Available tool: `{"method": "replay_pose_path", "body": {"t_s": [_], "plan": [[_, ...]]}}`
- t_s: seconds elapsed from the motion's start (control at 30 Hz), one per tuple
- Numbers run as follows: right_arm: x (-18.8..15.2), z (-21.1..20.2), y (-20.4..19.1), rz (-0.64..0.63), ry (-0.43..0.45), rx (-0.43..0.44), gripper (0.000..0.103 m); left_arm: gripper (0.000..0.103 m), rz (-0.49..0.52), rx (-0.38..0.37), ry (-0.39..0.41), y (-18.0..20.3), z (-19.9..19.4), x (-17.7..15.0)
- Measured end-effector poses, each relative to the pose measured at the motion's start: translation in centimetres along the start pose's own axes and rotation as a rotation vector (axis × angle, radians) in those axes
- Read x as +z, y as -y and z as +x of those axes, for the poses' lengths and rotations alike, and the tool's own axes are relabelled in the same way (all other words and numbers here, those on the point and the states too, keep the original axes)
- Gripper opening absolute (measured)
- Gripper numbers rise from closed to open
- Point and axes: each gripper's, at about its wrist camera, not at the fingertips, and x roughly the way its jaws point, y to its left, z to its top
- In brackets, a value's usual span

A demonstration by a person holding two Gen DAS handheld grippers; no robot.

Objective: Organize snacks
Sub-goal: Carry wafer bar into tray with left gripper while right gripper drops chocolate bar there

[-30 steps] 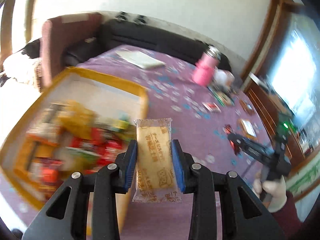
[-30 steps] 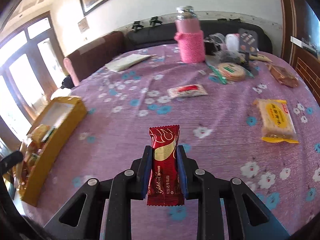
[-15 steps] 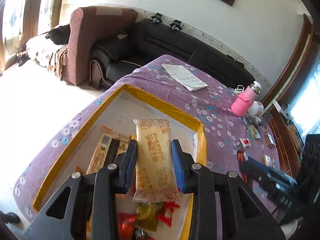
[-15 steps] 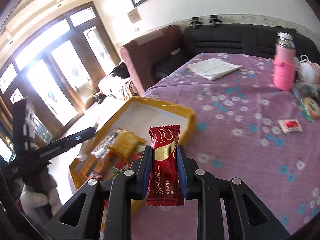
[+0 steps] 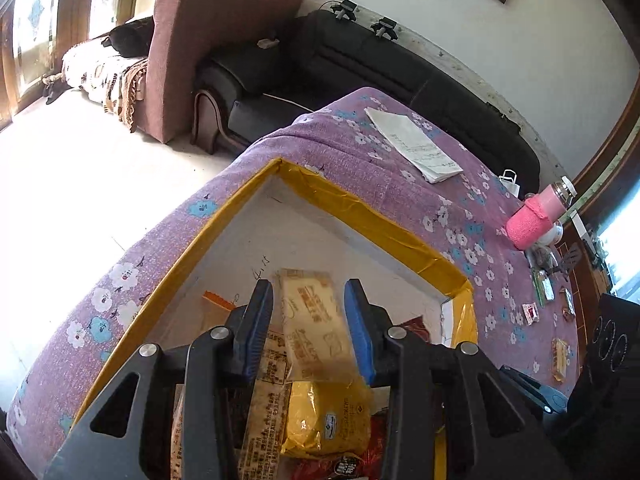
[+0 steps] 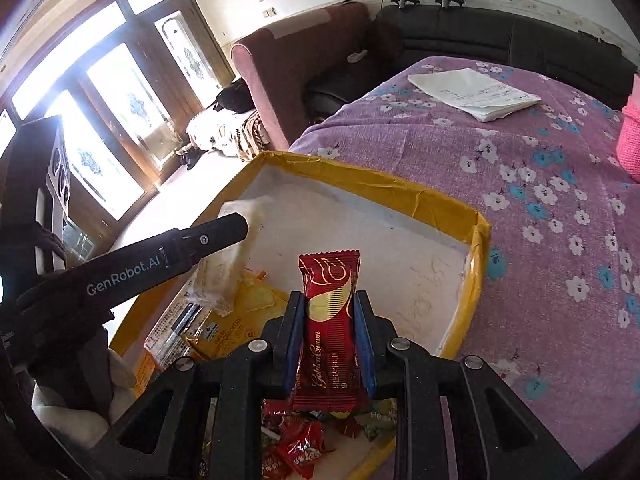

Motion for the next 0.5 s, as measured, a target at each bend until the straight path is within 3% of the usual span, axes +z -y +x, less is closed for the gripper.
{"method": "replay_pose_path", "body": {"t_s": [0.07, 0.2, 0.37, 0.47, 0.5], "plan": [[0.0, 0.4, 0.1, 0.011, 0.008, 0.001, 0.028, 0.042, 0.001, -0.001, -0.006, -0.1, 0.1, 0.0], [-0.3, -0.4, 0.2, 0.02, 0.034, 0.004, 0.033, 0.043, 0.007, -0.018, 0.016, 0.0, -1.3, -0.4], [-1.1, -4.6, 0.2, 0.022, 0.114, 0.017, 0.04, 0.048, 0.055, 0.0, 0.129, 1.3, -6.4, -1.7], [-2.6, -7.6, 0.0, -0.009, 0.163, 0.012, 0.043, 0.062, 0.092, 0.076, 0.237, 2.5, -10.5, -3.4], [-3.2, -8.6, -0.1, -0.02, 0.178, 0.008, 0.045, 0.074, 0.101, 0.122, 0.274, 2.9, -11.8, -4.1]]}}
